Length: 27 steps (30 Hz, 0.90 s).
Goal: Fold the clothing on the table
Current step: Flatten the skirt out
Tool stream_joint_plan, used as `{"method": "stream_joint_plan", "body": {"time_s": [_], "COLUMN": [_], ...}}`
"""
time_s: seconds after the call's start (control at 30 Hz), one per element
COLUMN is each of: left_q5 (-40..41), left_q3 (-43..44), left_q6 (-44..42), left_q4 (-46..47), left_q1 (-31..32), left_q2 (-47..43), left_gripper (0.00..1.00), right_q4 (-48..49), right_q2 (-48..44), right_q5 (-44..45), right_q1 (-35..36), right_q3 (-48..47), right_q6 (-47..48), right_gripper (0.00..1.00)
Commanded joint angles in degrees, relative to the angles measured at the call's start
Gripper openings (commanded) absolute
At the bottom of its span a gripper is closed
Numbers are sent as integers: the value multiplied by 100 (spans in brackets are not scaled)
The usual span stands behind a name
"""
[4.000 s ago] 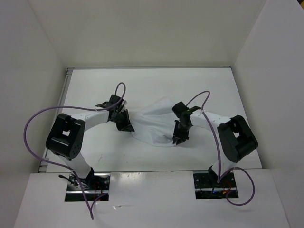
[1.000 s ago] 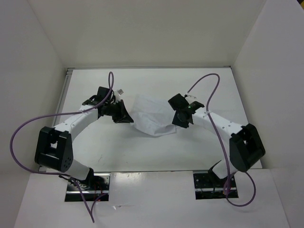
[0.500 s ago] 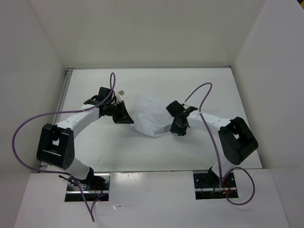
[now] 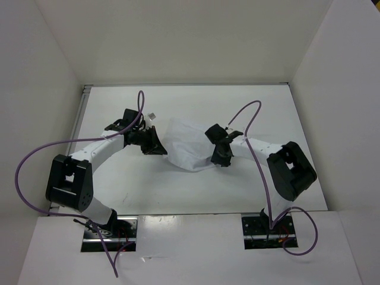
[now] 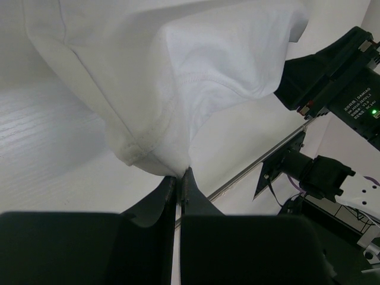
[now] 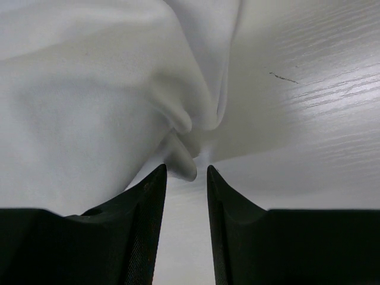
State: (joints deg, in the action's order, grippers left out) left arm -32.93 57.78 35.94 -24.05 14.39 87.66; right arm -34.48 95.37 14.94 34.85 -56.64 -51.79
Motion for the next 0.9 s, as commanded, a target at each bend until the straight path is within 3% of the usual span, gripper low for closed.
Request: {"method": "stream_joint_plan", "body": {"time_s": [0.0, 0.3, 0.43, 0.47, 0.57, 0.6, 0.77, 0.87], "left_q5": [-153, -205, -205, -205, -205, -205, -573, -987], "left_q3": [172, 172, 172, 172, 120, 120, 233, 970], "left_q6": [-158, -211, -211, -211, -211, -211, -211, -281], "left_q4": [-12, -12, -12, -12, -12, -12, 50, -81], "left_q1": [-7, -7, -7, -7, -7, -7, -7, -7], "left_q2": [15, 67, 67, 67, 67, 67, 6, -47], "left_gripper": [0, 0, 0, 0, 0, 0, 0, 0], "right_q4": [161, 397, 653, 723, 785, 637, -654, -1411], "right_q2": [-220, 394, 658, 710, 781, 659, -561, -1493], "right_q5": [290, 343, 421, 422, 554, 615, 678, 380], "right_q1": [39, -13, -13, -13, -13, -13, 154, 93], "right_q3": [-233, -233, -233, -233, -233, -303, -1066, -2372], "right_q6": [2, 63, 116, 117, 117, 117, 274, 651], "right_gripper": [39, 39, 34, 32, 10, 0, 0, 0]}}
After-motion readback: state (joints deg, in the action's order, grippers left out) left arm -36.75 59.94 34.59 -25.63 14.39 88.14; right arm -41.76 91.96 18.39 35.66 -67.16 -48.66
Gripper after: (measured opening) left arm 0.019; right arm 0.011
